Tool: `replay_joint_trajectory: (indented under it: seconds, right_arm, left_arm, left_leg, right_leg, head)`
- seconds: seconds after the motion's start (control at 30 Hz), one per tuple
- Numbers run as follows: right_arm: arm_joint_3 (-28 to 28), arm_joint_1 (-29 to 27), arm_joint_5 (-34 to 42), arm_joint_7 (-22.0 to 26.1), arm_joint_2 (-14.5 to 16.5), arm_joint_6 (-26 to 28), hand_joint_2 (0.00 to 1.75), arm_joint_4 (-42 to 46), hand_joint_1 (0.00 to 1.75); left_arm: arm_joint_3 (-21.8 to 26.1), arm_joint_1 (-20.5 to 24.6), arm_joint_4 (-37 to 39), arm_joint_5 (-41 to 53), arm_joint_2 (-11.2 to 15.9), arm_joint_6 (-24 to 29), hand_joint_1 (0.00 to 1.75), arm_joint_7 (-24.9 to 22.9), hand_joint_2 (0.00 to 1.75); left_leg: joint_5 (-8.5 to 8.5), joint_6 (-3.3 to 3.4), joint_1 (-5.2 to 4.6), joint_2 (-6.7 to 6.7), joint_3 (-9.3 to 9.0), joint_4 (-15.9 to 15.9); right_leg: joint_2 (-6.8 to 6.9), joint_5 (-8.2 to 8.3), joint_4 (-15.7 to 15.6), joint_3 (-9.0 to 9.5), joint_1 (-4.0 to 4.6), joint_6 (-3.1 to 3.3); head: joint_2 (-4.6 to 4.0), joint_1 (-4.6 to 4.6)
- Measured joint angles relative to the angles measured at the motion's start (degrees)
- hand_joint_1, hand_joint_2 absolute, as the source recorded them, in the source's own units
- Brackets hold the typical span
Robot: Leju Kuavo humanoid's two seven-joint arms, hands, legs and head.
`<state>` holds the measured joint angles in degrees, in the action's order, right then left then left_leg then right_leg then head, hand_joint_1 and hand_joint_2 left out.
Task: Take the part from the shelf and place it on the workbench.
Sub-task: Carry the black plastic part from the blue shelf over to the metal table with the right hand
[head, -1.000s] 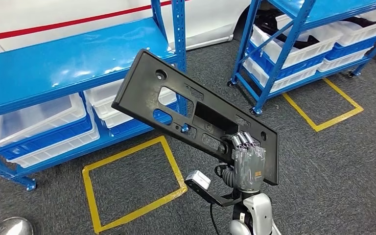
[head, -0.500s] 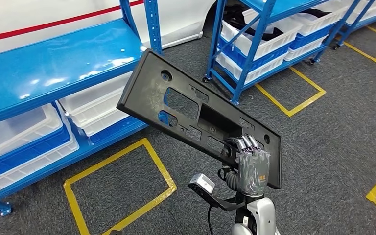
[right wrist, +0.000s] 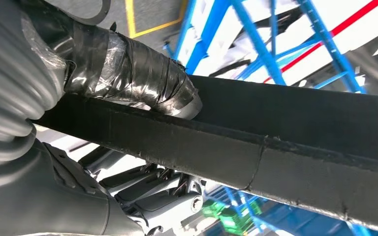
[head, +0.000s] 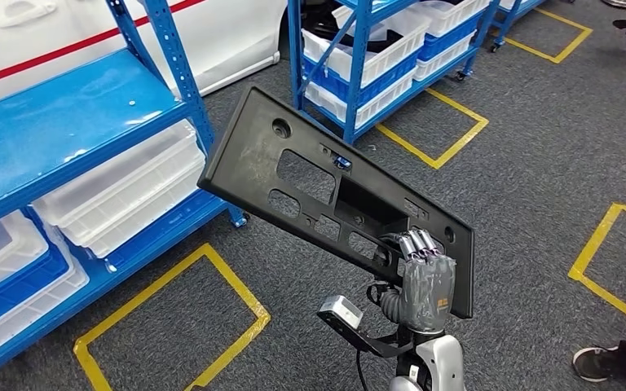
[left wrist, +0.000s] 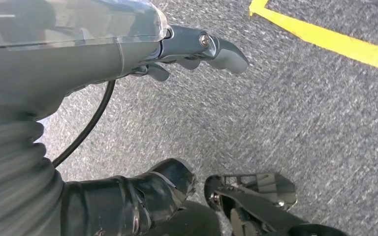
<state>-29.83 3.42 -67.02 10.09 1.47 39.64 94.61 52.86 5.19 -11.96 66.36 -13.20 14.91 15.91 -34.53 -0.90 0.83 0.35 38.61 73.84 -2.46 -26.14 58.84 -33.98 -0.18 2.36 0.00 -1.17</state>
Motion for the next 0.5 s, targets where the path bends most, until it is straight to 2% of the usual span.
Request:
replay_joint_trajectory:
  seconds: [0.03, 0.1, 0.13, 0.17, 0.2, 0.23, 0.27, 0.33, 0.37, 0.4, 0.43, 0.47, 0.5]
  right_arm:
    - [0.2, -0.3, 0.2, 0.5, 0.1, 0.0, 1.75, 0.1, 1.75]
    - [0.7, -0.7, 0.8, 1.4, 0.3, 0.0, 1.75, 0.5, 1.75]
    - [1.0, -0.9, 1.1, 1.9, 0.5, 0.0, 1.75, 0.7, 1.75]
    - [1.3, -1.1, 1.3, 2.3, 0.6, 0.0, 1.75, 0.9, 1.75]
    - [1.6, -1.4, 1.4, 2.8, 0.7, 0.0, 1.75, 1.1, 1.75]
    - [2.0, -1.7, 1.5, 3.2, 0.8, 0.0, 1.75, 1.4, 1.75]
    - [2.5, -2.1, 1.6, 3.5, 0.9, 0.0, 1.75, 1.7, 1.75]
    - [3.2, -2.5, 1.8, 3.9, 0.9, 0.0, 1.75, 2.1, 1.75]
    - [3.5, -2.6, 1.8, 4.1, 1.0, 0.0, 1.75, 2.3, 1.75]
    - [3.8, -2.7, 1.9, 4.3, 1.1, 0.0, 1.75, 2.3, 1.75]
    - [4.1, -2.9, 1.9, 4.6, 1.2, 0.0, 1.75, 2.4, 1.75]
    - [4.5, -3.2, 1.9, 5.2, 1.3, 0.0, 1.75, 2.5, 1.75]
    - [5.0, -3.6, 2.0, 5.9, 1.5, 0.0, 1.75, 2.7, 1.75]
  left_arm:
    - [0.0, 0.0, 0.0, 0.0, 0.0, 0.0, 0.00, 0.1, 1.75]
    - [0.2, 0.0, 0.0, 0.0, 0.0, 0.0, 0.00, 0.2, 1.75]
    - [0.3, 0.0, 0.0, 0.0, 0.0, 0.0, 0.00, 0.3, 1.75]
    - [0.4, 0.0, 0.0, 0.0, 0.0, -0.1, 0.00, 0.3, 1.75]
    - [0.4, 0.1, 0.0, 0.0, 0.0, -0.1, 0.00, 0.4, 1.75]
    - [0.5, 0.2, 0.0, 0.0, 0.0, -0.1, 0.00, 0.4, 1.75]
    - [0.5, 0.3, 0.0, 0.0, 0.1, -0.1, 0.00, 0.4, 1.75]
    - [0.6, 0.3, 0.0, 0.1, 0.1, -0.1, 0.00, 0.5, 1.75]
    - [0.6, 0.2, 0.0, 0.1, 0.1, -0.1, 0.00, 0.5, 1.75]
    - [0.7, 0.1, 0.0, 0.1, 0.1, -0.1, 0.00, 0.5, 1.75]
    - [0.8, 0.0, 0.0, 0.1, 0.1, -0.1, 0.00, 0.5, 1.75]
    - [0.8, 0.0, 0.0, 0.1, 0.1, -0.1, 0.00, 0.5, 1.75]
    - [0.8, -0.1, 0.0, 0.2, 0.1, -0.1, 0.00, 0.5, 1.75]
  left_leg:
    - [2.15, 0.02, 0.09, -0.30, -1.19, -2.9]
    - [5.78, 0.11, 0.43, -2.41, -4.44, -10.7]
    - [6.53, 0.19, 0.56, -3.49, -5.56, -13.3]
    - [6.57, 0.33, 0.56, -4.27, -6.06, -14.4]
    - [6.43, 0.51, 0.48, -4.36, -6.22, -14.6]
    - [6.55, 0.84, 0.48, -3.83, -6.30, -14.8]
    - [6.73, 1.21, 0.47, -3.25, -6.43, -15.1]
    - [7.05, 2.04, 0.56, -1.86, -6.69, -15.7]
    - [7.07, 2.31, 0.45, -1.12, -6.77, -15.8]
    - [7.01, 2.51, 0.36, -0.37, -6.78, -15.8]
    - [6.95, 2.58, 0.28, 0.43, -6.77, -15.7]
    - [6.86, 2.61, 0.22, 1.20, -6.79, -15.7]
    - [6.75, 2.60, 0.20, 1.91, -6.83, -15.7]
  right_leg:
    - [-0.86, -0.06, 0.2, 0.02, -0.05, -0.09]
    - [-2.39, -0.32, 0.8, -0.19, -0.09, -0.49]
    - [-3.02, -0.40, 1.1, -0.45, -0.10, -0.78]
    - [-3.59, -0.40, 1.2, -0.74, -0.11, -1.13]
    - [-4.13, -0.30, 1.3, -0.99, -0.15, -1.49]
    - [-4.66, -0.18, 1.2, -1.14, -0.26, -1.87]
    - [-4.39, -0.30, 1.4, -1.26, -0.29, -2.20]
    - [-1.83, -2.14, 4.2, -2.58, -0.23, -2.74]
    - [-0.03, -3.84, 7.3, -4.00, -0.22, -2.94]
    - [1.16, -5.66, 11.0, -5.80, -0.26, -3.13]
    - [1.74, -7.03, 14.5, -7.50, -0.34, -3.29]
    - [2.00, -7.38, 16.5, -8.43, -0.43, -3.37]
    - [2.17, -6.69, 16.3, -8.30, -0.50, -3.38]
  head:
    - [0.00, 0.01]
    - [0.00, 0.00]
    - [0.00, 0.01]
    - [0.00, 0.01]
    - [0.00, 0.01]
    - [0.00, 0.00]
    - [0.00, -0.03]
    - [0.00, -0.25]
    - [0.00, -0.35]
    - [0.00, -0.45]
    - [0.00, -0.44]
    - [0.00, -0.45]
    - [0.00, -0.45]
